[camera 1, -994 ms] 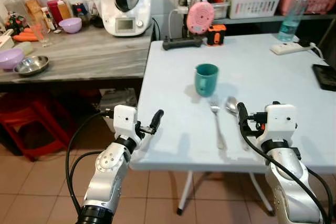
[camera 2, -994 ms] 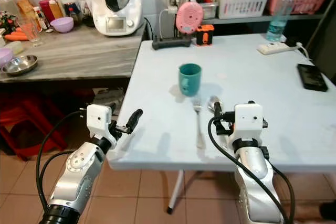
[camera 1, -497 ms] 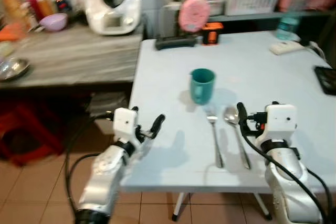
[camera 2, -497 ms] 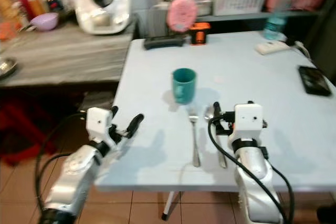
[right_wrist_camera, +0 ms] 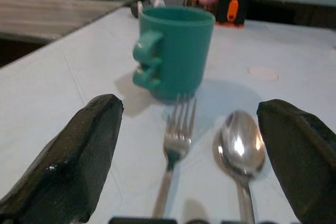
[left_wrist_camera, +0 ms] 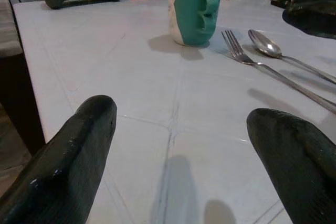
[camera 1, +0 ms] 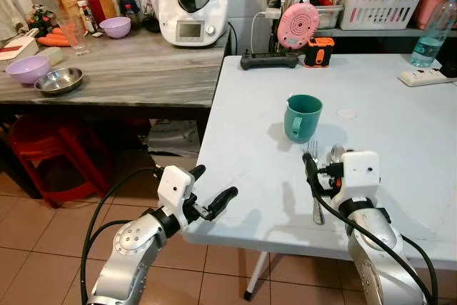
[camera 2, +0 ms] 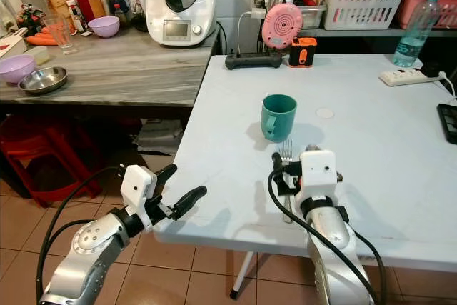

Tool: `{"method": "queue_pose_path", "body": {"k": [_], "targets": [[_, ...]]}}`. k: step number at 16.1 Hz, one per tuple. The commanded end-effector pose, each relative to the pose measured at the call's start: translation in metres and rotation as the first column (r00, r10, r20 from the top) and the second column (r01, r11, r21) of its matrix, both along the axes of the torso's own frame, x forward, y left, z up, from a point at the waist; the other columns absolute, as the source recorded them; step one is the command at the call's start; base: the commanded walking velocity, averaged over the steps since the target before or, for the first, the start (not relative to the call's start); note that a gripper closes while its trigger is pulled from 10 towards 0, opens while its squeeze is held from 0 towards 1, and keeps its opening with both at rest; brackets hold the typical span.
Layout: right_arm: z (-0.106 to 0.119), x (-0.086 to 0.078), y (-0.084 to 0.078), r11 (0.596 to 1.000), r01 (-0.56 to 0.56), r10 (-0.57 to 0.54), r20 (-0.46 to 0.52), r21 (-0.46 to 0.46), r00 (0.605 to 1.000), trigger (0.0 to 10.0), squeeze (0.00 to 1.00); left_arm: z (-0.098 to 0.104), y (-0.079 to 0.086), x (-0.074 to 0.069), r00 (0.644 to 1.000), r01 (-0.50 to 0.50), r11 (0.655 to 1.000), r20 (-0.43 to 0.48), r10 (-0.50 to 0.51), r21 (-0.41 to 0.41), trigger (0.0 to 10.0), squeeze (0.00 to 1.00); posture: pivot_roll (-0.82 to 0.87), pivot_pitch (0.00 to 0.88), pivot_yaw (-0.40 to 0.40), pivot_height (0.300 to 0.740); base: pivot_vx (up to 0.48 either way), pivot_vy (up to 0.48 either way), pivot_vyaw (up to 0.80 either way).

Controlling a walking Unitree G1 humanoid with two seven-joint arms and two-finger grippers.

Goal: Setting the table

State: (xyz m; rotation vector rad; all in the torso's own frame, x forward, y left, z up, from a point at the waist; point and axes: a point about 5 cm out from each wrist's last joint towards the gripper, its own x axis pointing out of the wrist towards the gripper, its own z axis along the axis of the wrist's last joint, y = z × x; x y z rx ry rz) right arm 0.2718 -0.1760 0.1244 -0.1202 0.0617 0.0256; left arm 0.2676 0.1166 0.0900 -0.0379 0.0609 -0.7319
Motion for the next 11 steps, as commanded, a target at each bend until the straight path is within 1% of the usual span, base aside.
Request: {"method": "queue_pose_path", "body": {"k": [1, 2, 4, 6, 7, 9, 11], "targets": [[-0.005, 0.0, -0.001, 1.0, 0.009, -0.008, -0.043, 0.013, 0.999, 10.0, 0.0, 0.007, -0.001, -0.001, 0.999, 0.03, 0.999, 0.023, -0.03, -0.01, 10.0, 0.0, -0.14, 0.031, 0.066, 0.74, 0.0, 0.0, 0.0], [-0.008, 0.0, 0.0, 1.0, -0.01, 0.01, -0.063, 0.001, 0.998, 10.0, 0.0, 0.01, -0.003, -0.001, 0.999, 0.046, 0.998, 0.026, -0.046, -0.03, 10.0, 0.0, -0.15, 0.033, 0.068, 0.74, 0.0, 0.0, 0.0], [-0.009, 0.007, -0.005, 1.0, -0.002, 0.003, -0.096, 0.006, 0.995, 10.0, 0.0, 0.012, -0.004, 0.0, 0.998, 0.063, 0.998, 0.027, -0.062, -0.031, 10.0, 0.0, -0.15, 0.036, 0.074, 0.74, 0.0, 0.0, 0.0], [-0.01, 0.01, -0.004, 1.0, -0.007, 0.009, -0.118, 0.018, 0.993, 10.0, 0.0, 0.012, -0.005, -0.001, 0.997, 0.079, 0.997, 0.024, -0.078, -0.026, 10.0, 0.0, -0.15, 0.038, 0.077, 0.74, 0.0, 0.0, 0.0], [-0.014, 0.009, 0.0, 1.0, -0.022, 0.024, -0.148, 0.018, 0.989, 10.0, 0.0, 0.012, -0.006, -0.001, 0.996, 0.083, 0.996, 0.023, -0.083, -0.027, 10.0, 0.0, -0.15, 0.038, 0.076, 0.74, 0.0, 0.0, 0.0], [-0.02, 0.006, 0.006, 0.999, -0.04, 0.043, -0.174, 0.022, 0.984, 10.0, 0.0, 0.013, -0.008, -0.001, 0.996, 0.086, 0.996, 0.02, -0.085, -0.039, 10.0, 0.0, -0.15, 0.038, 0.076, 0.74, 0.0, 0.0, 0.0], [-0.023, 0.006, 0.006, 0.999, -0.029, 0.034, -0.198, 0.029, 0.98, 10.0, 0.0, 0.014, -0.013, -0.002, 0.994, 0.111, 0.993, 0.016, -0.11, -0.051, 10.0, 0.0, -0.15, 0.04, 0.081, 0.74, 0.0, 0.0, 0.0]]}}
